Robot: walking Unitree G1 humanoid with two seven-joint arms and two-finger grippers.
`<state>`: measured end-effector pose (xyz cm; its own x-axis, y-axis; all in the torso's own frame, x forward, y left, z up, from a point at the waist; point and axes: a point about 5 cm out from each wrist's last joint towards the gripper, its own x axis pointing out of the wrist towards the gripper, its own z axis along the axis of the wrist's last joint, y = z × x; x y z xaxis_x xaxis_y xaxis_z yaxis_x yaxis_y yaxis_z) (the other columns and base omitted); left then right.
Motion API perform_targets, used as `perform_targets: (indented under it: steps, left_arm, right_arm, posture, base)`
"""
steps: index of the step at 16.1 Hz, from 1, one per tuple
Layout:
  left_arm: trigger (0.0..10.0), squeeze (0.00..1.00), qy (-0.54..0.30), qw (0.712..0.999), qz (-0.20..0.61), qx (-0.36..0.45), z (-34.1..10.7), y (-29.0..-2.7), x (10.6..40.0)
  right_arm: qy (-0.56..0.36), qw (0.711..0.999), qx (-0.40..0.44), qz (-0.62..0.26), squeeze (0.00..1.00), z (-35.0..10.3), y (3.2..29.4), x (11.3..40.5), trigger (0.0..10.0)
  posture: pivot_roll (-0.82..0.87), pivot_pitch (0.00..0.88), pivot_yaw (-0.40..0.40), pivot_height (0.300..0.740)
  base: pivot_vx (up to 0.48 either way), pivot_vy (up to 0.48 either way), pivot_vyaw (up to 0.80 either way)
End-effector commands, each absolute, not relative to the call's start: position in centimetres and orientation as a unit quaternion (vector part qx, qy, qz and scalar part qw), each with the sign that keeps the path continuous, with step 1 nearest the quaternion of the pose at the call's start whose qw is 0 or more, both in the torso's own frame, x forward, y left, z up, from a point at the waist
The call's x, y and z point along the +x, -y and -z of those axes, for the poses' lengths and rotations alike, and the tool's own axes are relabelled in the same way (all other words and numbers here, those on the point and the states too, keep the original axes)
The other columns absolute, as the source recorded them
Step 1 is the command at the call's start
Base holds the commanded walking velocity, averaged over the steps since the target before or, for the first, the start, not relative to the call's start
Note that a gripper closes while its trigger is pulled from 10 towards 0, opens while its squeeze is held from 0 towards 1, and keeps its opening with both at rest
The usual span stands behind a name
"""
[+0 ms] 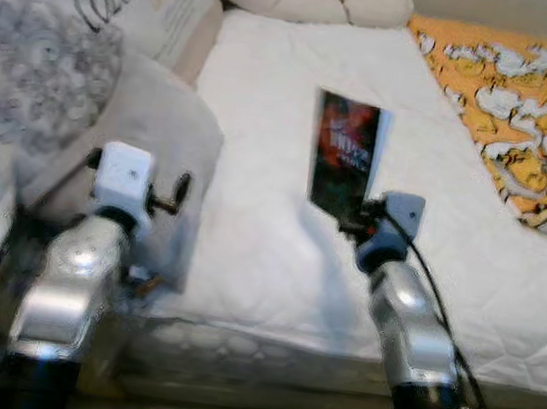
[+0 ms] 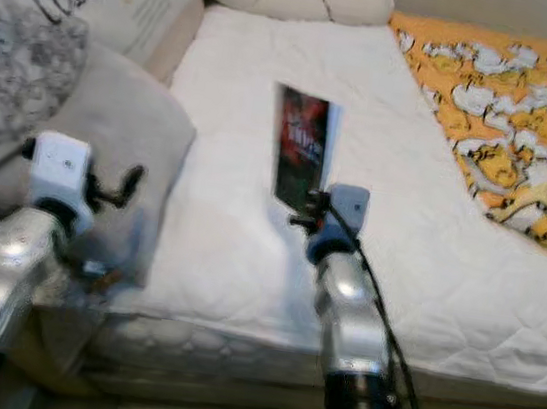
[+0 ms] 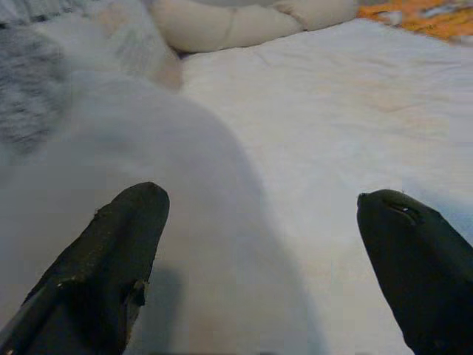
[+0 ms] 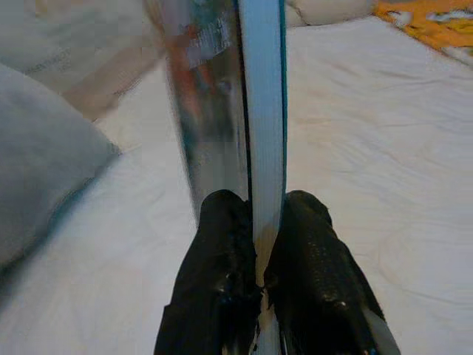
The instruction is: Clean up the room
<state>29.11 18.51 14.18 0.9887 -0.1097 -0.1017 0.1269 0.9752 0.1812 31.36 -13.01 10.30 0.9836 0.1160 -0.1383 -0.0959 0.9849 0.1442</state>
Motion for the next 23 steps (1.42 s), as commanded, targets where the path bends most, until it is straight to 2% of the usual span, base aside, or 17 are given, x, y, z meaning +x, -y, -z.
perform_targets:
  steps: [1, 9, 10, 14, 19, 23]
  left_arm:
    - [10.0, 0.00, -0.040, 0.993, 0.051, 0.103, -14.6, -19.1, 29.1]
    - [10.0, 0.00, -0.039, 0.992, 0.053, 0.104, -14.6, -19.2, 29.1]
    - [10.0, 0.00, -0.039, 0.992, 0.052, 0.104, -14.6, -19.2, 29.0]
    - [10.0, 0.00, -0.039, 0.992, 0.054, 0.107, -14.6, -19.2, 29.0]
    - [10.0, 0.00, -0.048, 0.981, 0.108, 0.154, -14.5, -18.7, 28.3]
    - [10.0, 0.00, -0.066, 0.962, 0.192, 0.183, -14.6, -18.1, 28.1]
  right_arm:
    - [-0.041, 0.995, 0.073, -0.050, 0.00, -11.8, 13.0, 31.8, 10.0]
    - [-0.042, 0.995, 0.074, -0.053, 0.00, -11.7, 13.0, 31.7, 10.0]
    - [-0.045, 0.995, 0.052, -0.075, 0.00, -11.7, 12.6, 31.7, 10.0]
    - [-0.050, 0.994, 0.064, -0.080, 0.00, -11.6, 12.3, 31.5, 10.0]
    - [-0.074, 0.985, 0.080, -0.137, 0.00, -11.4, 12.1, 31.3, 10.0]
    - [-0.151, 0.960, 0.106, -0.210, 0.00, -11.3, 11.9, 33.0, 10.0]
  posture:
    - [-0.02, 0.000, -0.012, 0.740]
    - [-0.02, 0.000, -0.013, 0.740]
    - [-0.02, 0.000, -0.013, 0.740]
    - [-0.01, 0.000, -0.015, 0.740]
    - [-0.01, 0.000, -0.018, 0.740]
    - [-0.01, 0.000, -0.023, 0.740]
  base:
    - [0.322, 0.000, 0.00]
    - [0.322, 0.000, 0.00]
    - [0.322, 0.000, 0.00]
    - [0.322, 0.000, 0.60]
    - [0.000, 0.000, 0.00]
    - [0.000, 0.000, 0.00]
